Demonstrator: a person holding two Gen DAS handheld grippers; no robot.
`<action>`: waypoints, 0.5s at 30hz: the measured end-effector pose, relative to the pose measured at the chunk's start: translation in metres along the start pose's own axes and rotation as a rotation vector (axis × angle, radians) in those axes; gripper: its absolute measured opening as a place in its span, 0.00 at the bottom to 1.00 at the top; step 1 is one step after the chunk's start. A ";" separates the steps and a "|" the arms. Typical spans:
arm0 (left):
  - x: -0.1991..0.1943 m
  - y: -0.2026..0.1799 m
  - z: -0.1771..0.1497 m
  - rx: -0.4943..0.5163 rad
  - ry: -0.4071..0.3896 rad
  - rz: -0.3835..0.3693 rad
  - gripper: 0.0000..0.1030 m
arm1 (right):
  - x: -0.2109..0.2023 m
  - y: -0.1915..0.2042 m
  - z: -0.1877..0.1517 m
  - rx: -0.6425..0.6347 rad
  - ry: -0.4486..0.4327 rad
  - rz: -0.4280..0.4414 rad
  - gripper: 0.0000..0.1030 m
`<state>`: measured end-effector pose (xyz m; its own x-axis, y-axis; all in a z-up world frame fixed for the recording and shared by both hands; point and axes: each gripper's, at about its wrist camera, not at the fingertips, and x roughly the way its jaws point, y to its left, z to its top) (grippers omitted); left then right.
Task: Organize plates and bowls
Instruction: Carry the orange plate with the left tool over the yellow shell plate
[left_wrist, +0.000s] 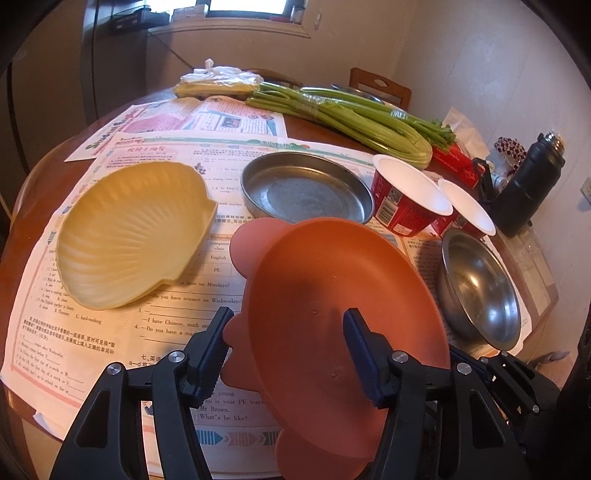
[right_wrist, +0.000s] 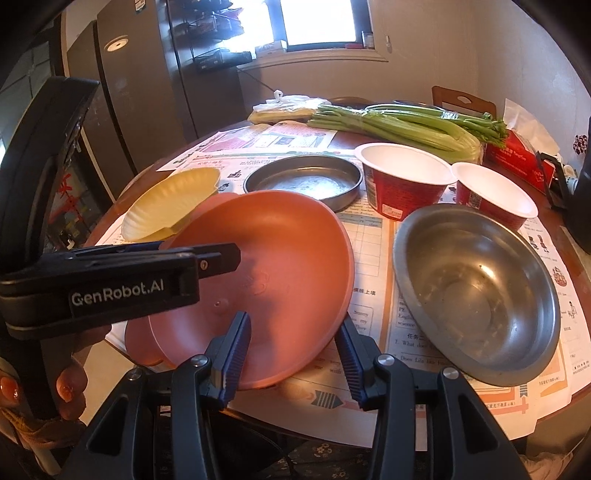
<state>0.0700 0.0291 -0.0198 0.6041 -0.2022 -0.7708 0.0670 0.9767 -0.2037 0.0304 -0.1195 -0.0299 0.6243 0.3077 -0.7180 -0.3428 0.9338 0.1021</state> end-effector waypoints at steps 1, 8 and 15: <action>-0.001 0.000 0.000 -0.001 -0.003 0.001 0.61 | 0.000 0.000 0.000 0.000 -0.002 0.003 0.46; -0.012 0.003 0.004 0.003 -0.027 -0.008 0.61 | -0.004 0.006 0.003 -0.011 -0.010 0.002 0.46; -0.024 0.009 0.007 -0.014 -0.058 -0.005 0.61 | -0.012 0.014 0.010 -0.030 -0.033 0.007 0.46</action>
<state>0.0619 0.0432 0.0014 0.6488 -0.2025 -0.7336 0.0597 0.9745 -0.2161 0.0252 -0.1087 -0.0127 0.6444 0.3203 -0.6943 -0.3678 0.9259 0.0858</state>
